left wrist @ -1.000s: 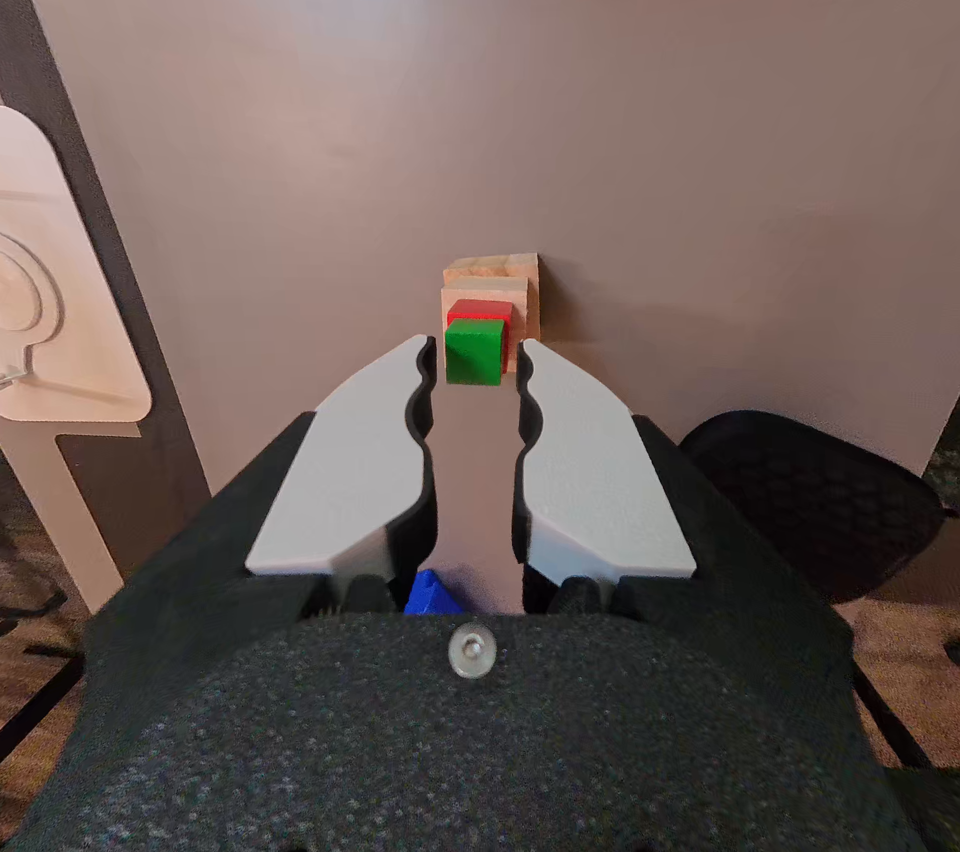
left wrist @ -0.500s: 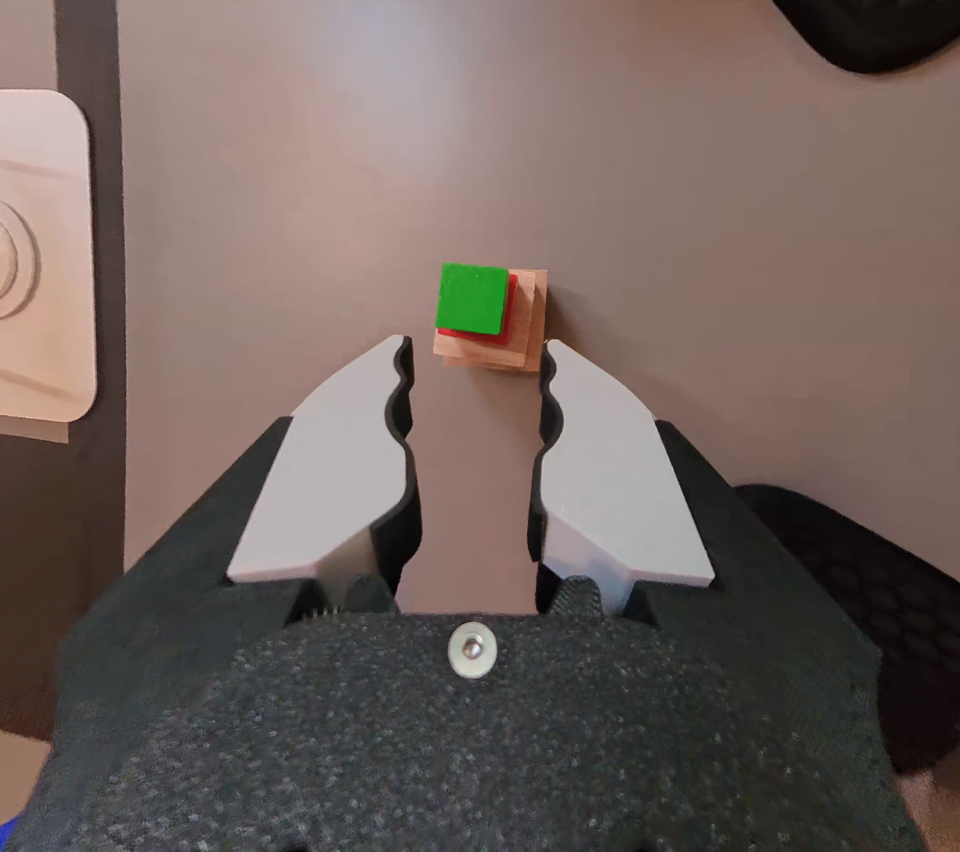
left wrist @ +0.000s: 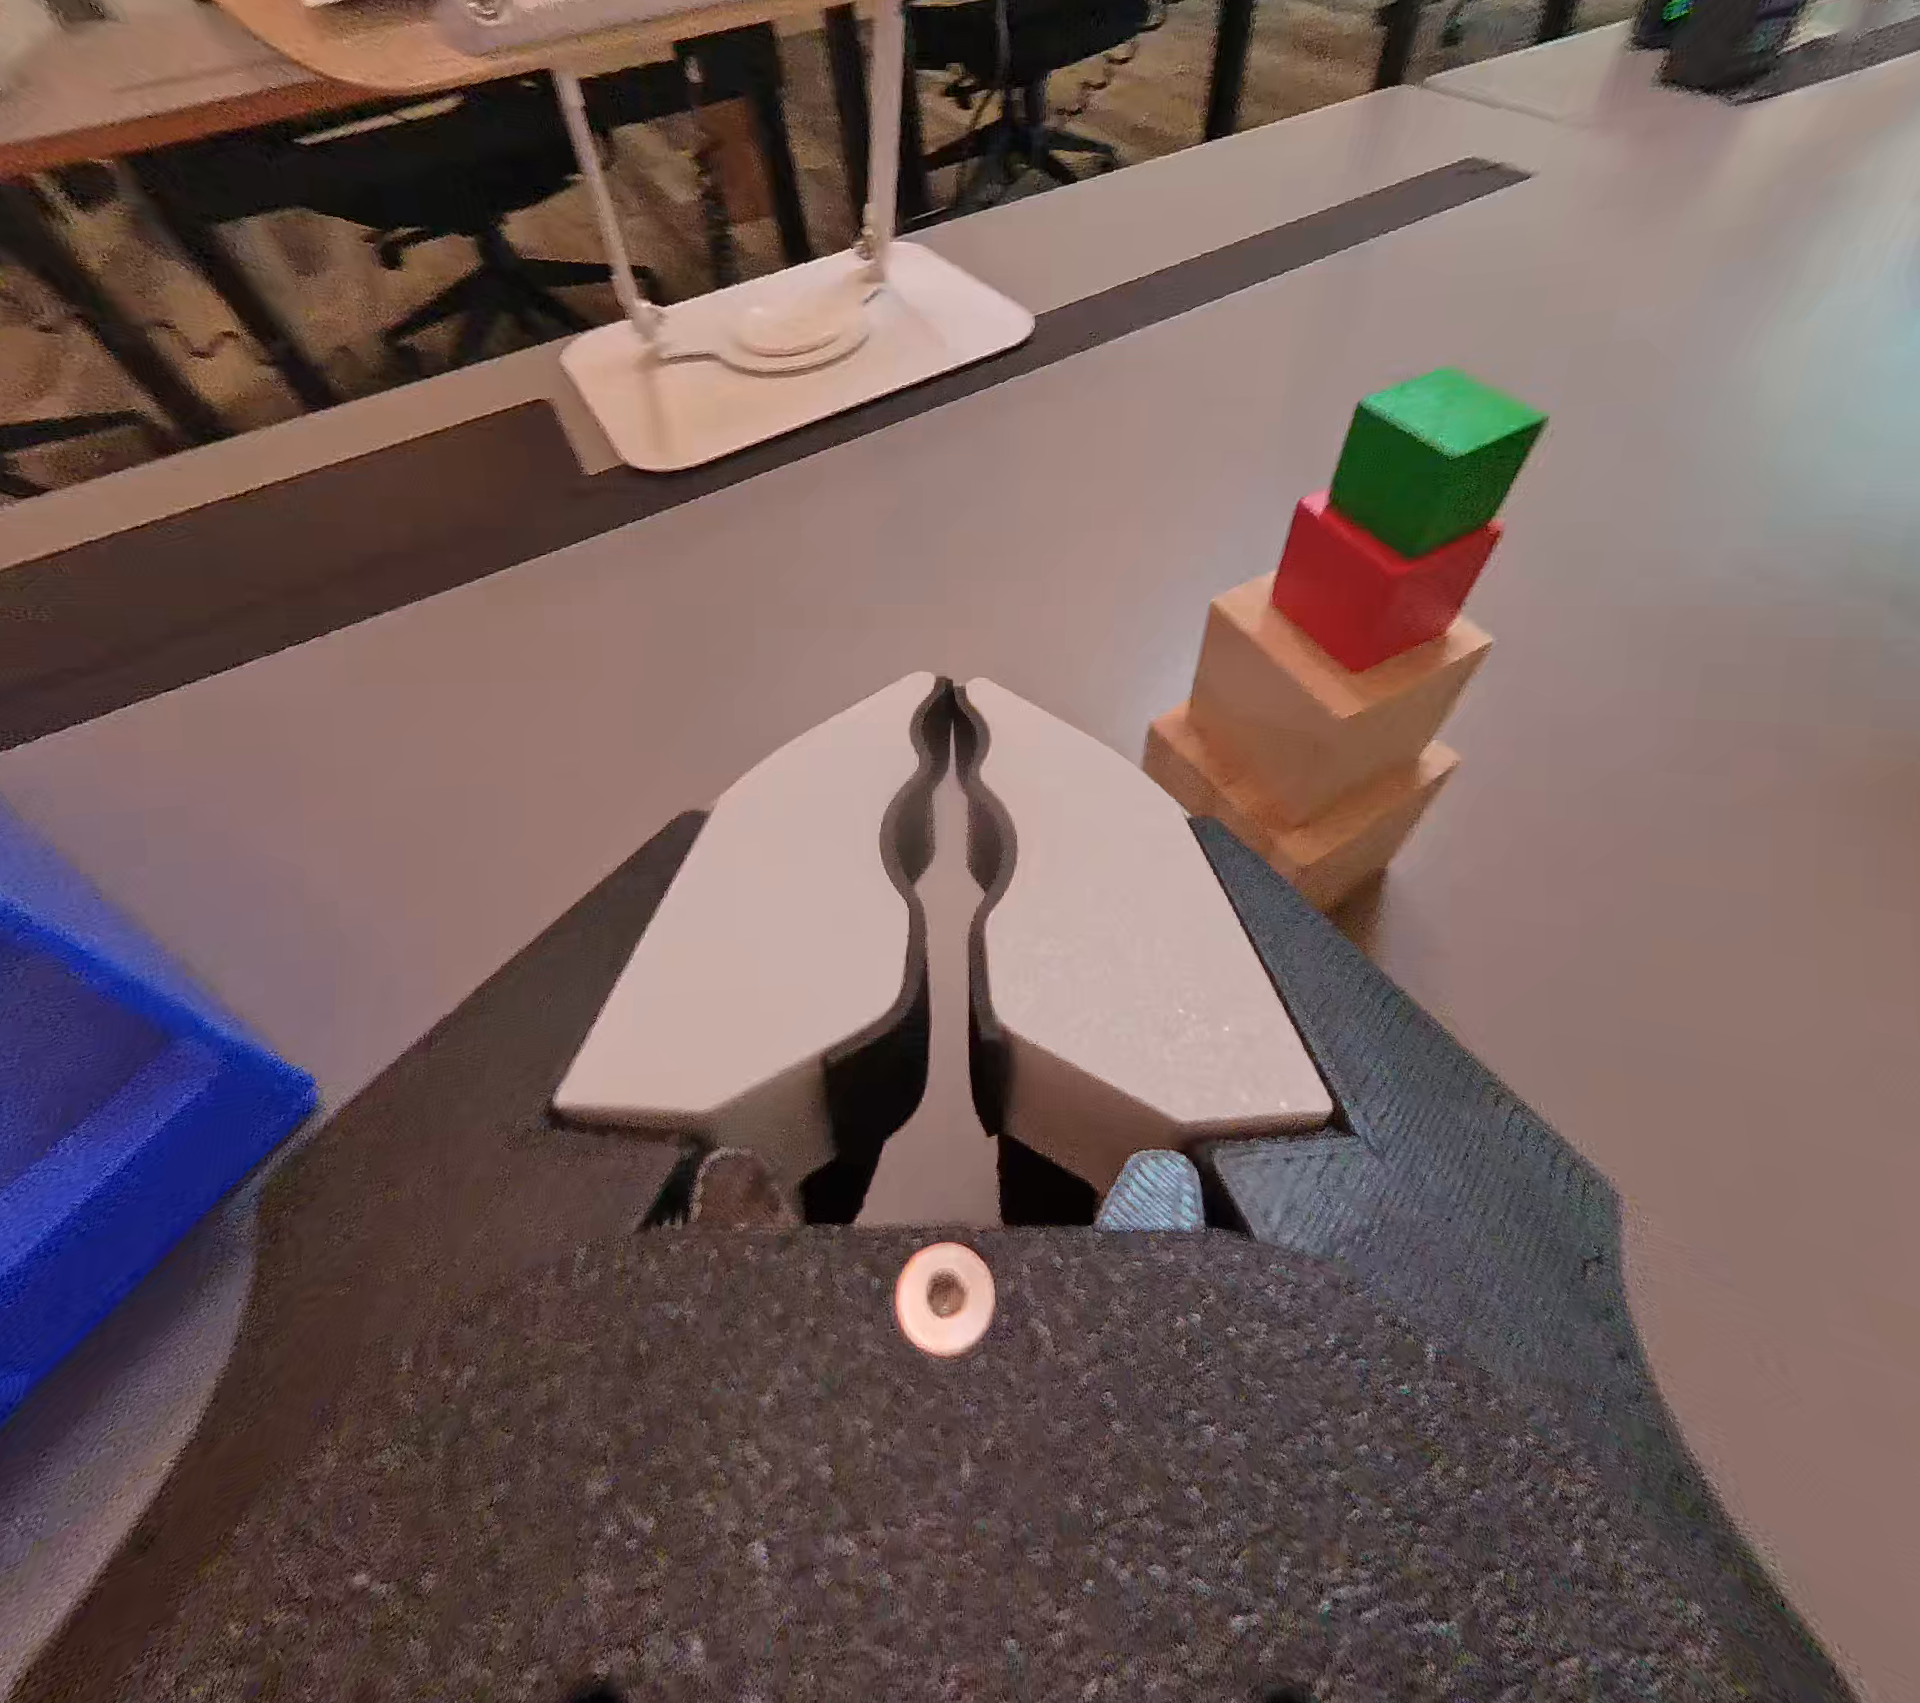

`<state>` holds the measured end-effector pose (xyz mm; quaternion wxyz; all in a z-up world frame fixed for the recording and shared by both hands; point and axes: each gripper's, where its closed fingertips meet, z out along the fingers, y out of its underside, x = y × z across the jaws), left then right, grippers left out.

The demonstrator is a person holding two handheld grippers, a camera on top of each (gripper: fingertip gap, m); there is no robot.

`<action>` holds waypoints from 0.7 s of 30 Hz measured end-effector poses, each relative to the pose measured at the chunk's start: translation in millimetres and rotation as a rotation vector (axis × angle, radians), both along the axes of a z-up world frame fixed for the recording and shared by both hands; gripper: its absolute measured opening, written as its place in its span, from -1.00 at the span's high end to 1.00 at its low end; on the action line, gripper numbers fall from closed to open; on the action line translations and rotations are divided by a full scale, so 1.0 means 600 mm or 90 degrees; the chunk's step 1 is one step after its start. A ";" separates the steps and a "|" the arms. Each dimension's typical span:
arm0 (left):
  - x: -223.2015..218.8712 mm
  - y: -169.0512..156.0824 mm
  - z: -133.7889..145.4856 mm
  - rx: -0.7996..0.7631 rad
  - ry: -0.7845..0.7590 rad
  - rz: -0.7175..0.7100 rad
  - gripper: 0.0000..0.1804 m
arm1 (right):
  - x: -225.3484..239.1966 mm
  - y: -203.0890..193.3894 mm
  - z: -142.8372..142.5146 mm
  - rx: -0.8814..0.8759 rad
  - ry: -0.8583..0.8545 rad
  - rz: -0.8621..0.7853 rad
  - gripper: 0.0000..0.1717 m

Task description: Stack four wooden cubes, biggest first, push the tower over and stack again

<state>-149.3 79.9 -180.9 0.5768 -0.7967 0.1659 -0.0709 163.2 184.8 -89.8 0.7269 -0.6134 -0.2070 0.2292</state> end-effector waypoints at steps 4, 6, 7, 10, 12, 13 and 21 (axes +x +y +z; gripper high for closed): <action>0.011 0.010 -0.033 0.005 0.022 0.033 1.00 | 0.003 0.003 0.000 -0.004 0.007 -0.013 0.96; 0.020 0.014 -0.053 -0.002 0.040 0.028 1.00 | 0.002 0.004 -0.003 -0.008 0.007 -0.016 0.98; 0.024 0.016 -0.060 -0.006 0.050 0.024 1.00 | 0.001 0.005 -0.004 -0.010 0.007 -0.017 0.98; 0.025 0.030 -0.045 0.026 0.051 0.033 1.00 | 0.000 0.004 -0.003 -0.009 0.007 -0.023 1.00; 0.025 0.040 -0.027 0.056 0.033 0.038 1.00 | 0.001 0.003 0.000 -0.007 0.008 -0.030 1.00; 0.024 0.046 -0.019 0.067 0.027 0.036 1.00 | 0.002 0.003 0.001 -0.006 0.010 -0.033 1.00; -0.012 0.052 -0.032 0.051 0.062 0.053 1.00 | 0.011 0.006 0.002 -0.014 0.013 -0.055 1.00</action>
